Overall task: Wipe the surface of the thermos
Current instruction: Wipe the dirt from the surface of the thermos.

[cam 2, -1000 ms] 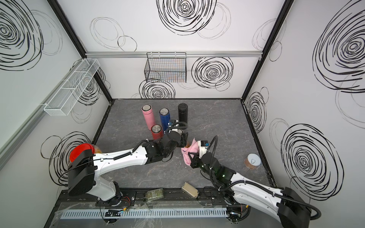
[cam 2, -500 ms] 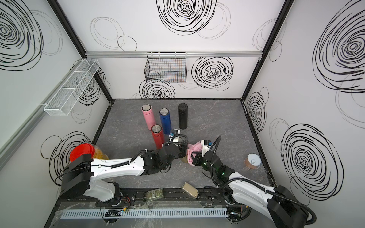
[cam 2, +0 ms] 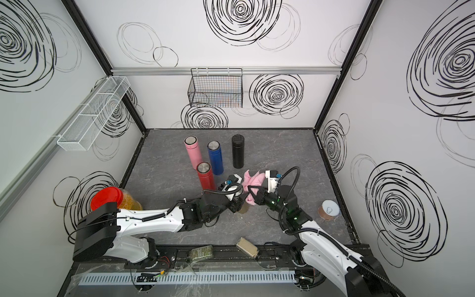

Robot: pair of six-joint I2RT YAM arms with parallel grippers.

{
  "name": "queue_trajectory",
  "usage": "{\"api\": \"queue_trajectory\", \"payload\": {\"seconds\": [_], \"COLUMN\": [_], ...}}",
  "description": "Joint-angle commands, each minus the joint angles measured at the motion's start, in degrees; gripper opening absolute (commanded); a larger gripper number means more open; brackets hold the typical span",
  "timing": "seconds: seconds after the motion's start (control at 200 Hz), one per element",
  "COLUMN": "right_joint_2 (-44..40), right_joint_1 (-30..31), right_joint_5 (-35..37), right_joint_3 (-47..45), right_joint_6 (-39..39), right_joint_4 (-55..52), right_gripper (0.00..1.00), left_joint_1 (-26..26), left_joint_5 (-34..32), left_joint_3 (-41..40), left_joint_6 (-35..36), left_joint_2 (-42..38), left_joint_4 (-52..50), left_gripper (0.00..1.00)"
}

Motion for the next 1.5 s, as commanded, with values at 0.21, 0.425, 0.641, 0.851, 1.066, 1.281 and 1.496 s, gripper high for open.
{"api": "queue_trajectory", "payload": {"seconds": [0.21,0.425,0.641,0.851,1.066,1.281,1.496], "right_joint_2": [21.64,18.67,21.11,24.93,13.66,-6.12,-14.31], "right_joint_1": [-0.99,-2.90,-4.52,-4.24,-3.77,-2.39,7.04], "right_joint_5": [-12.22,-22.55,-32.26,-26.51,-17.86,-11.90,3.21], "right_joint_3": [3.02,13.59,19.85,11.24,7.75,6.48,-3.37], "right_joint_6": [-6.39,-7.25,-7.44,-9.02,-10.03,-8.31,-6.11], "right_joint_4": [-6.76,-6.57,-7.85,-5.82,-13.94,-21.26,-22.69], "right_gripper": [0.00,0.00,0.00,0.00,0.00,0.00,0.00], "left_joint_1": [1.02,2.71,3.76,4.32,4.41,3.77,0.32], "left_joint_5": [12.47,19.33,20.94,20.38,17.93,6.12,-8.23], "left_joint_3": [-1.52,-1.70,-1.96,-2.84,-1.61,2.25,7.67], "left_joint_6": [12.29,14.48,14.48,14.14,12.44,4.90,-6.21], "left_joint_2": [1.55,1.24,0.89,-0.68,-0.33,2.35,4.29], "left_joint_4": [2.80,1.00,1.18,1.13,0.11,-1.47,-6.80], "left_gripper": [0.00,0.00,0.00,0.00,0.00,0.00,0.00]}}
